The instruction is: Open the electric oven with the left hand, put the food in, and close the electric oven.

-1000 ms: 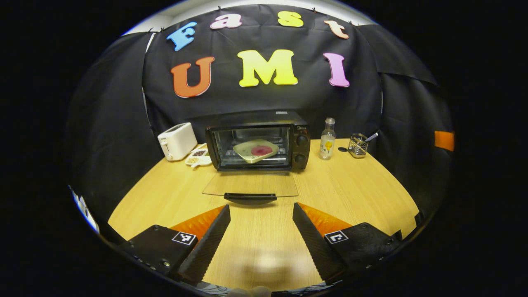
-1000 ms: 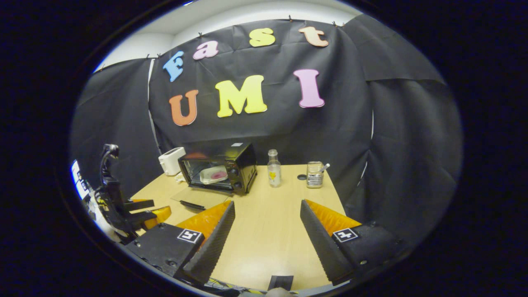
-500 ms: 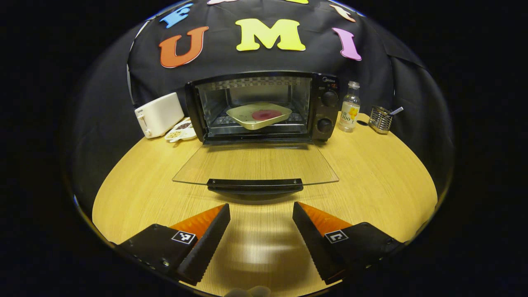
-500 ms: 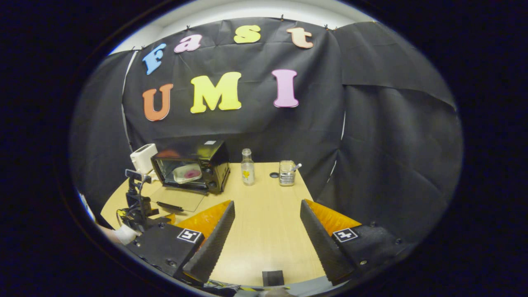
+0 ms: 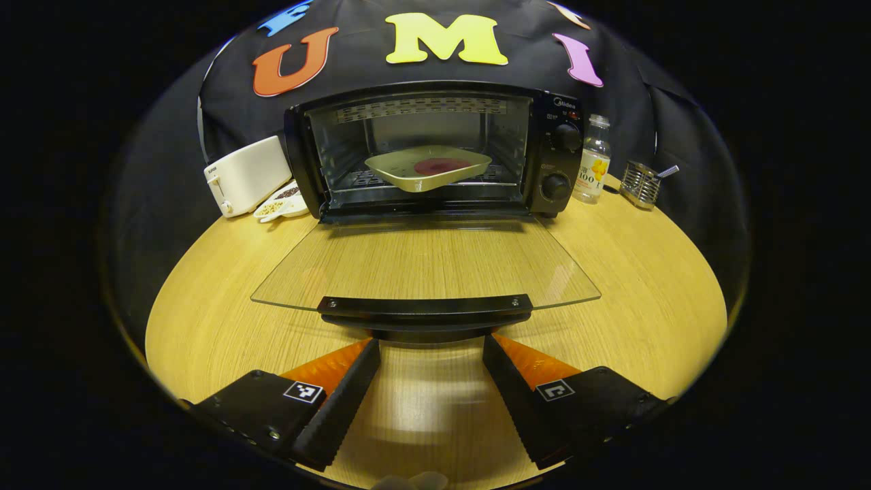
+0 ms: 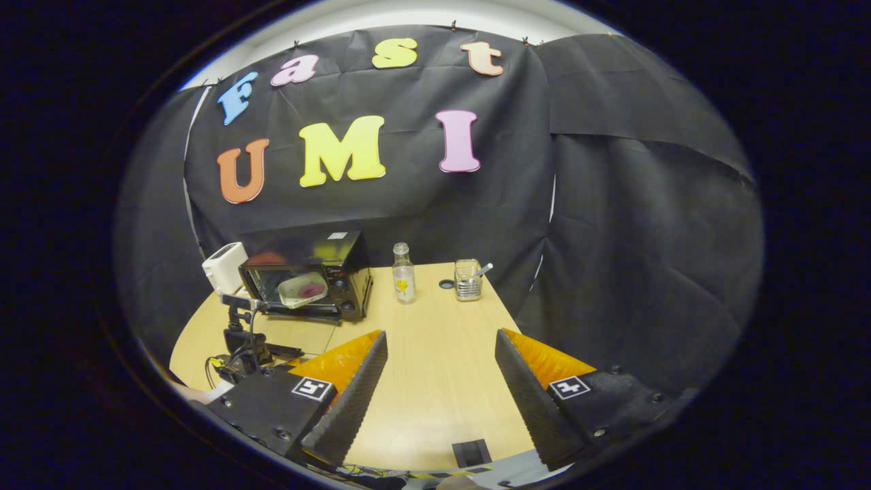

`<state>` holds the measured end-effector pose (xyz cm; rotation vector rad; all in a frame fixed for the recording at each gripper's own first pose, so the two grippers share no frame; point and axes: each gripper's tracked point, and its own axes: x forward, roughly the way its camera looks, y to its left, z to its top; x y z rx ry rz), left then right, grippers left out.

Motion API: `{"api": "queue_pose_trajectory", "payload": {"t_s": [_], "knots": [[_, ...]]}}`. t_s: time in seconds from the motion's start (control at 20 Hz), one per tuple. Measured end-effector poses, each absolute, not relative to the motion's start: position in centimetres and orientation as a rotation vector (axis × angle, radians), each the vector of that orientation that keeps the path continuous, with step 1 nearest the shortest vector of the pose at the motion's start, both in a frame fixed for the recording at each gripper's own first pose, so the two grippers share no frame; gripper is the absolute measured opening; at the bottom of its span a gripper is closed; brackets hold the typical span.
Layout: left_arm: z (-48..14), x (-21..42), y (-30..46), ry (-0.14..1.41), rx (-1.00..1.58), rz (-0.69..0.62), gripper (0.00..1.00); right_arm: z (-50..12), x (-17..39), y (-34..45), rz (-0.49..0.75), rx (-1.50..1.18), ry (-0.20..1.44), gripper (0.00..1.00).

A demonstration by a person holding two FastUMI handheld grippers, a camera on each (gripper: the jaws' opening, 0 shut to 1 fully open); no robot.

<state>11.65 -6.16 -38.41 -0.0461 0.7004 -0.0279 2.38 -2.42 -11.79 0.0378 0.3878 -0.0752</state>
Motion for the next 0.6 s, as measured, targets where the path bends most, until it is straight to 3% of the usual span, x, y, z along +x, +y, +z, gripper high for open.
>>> {"api": "queue_pose_trajectory", "payload": {"t_s": [0.6], "knots": [[-31.4,14.1,-5.4,0.593,-0.032,-0.061,0.97,-12.2,2.6,-1.6,-0.085,0.084,0.37,1.0]]}}
